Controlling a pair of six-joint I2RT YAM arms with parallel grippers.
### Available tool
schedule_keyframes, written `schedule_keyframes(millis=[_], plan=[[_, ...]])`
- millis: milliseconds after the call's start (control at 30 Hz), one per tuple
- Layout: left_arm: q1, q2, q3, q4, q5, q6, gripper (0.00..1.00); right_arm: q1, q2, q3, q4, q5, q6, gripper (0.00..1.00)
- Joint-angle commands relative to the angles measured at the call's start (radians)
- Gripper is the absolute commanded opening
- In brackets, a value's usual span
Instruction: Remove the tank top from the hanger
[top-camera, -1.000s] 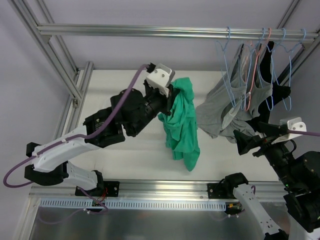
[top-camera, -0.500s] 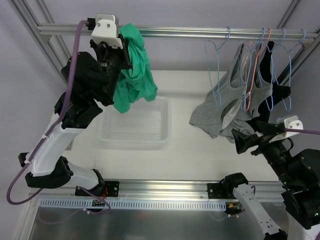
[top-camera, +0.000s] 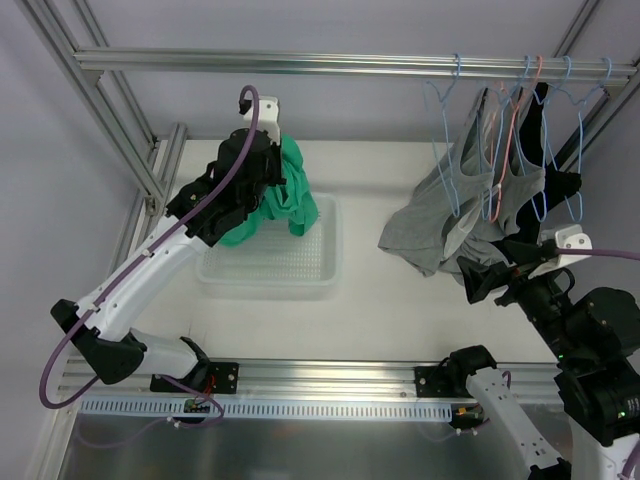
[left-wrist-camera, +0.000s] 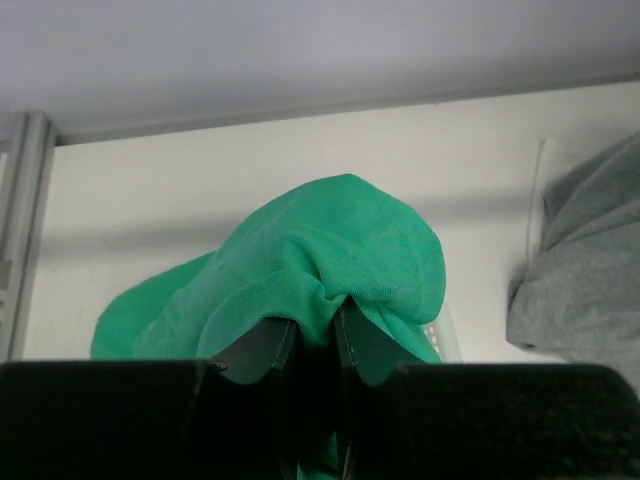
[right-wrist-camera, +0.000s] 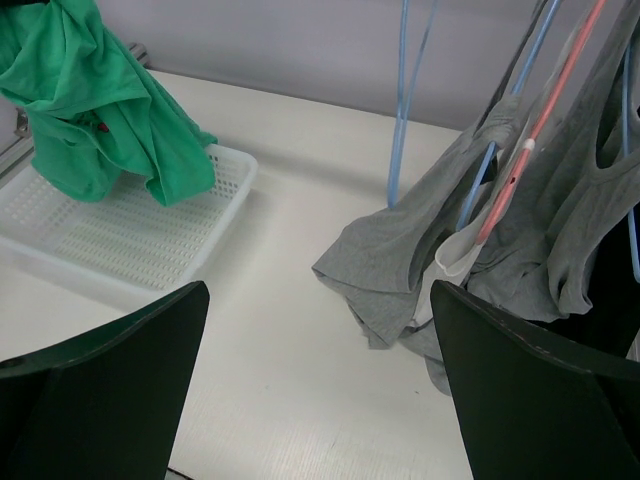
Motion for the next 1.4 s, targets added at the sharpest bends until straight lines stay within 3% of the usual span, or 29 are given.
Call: schedule_keyframes(millis=[0, 467, 733, 1067, 1367], plan=[[0.001, -0.035, 0.012, 0.062, 0.082, -0.086, 0.00, -0.001, 0.031, -0.011, 0.056, -0.001, -0.002, 0.99], [-0.001, -0.157, 0.311, 0.058, 0.180, 0.035, 0.00, -0.001, 0.056, -0.014, 0.071, -0.009, -0.002, 0.99], [-0.001, -0.239, 0.187, 0.058, 0.181, 0.001, 0.00, -0.001, 0.059, -0.011, 0.073, -0.027, 0.006, 0.99], [0.013, -0.179, -0.070, 0.059, 0.084, -0.074, 0.00, -0.001, 0.054, -0.032, 0.076, -0.035, 0.029, 0.99], [0.076, -0.090, -0.060, 0.056, 0.133, -0.155, 0.00, -0.001, 0.044, -0.039, 0.074, -0.038, 0.034, 0.99]])
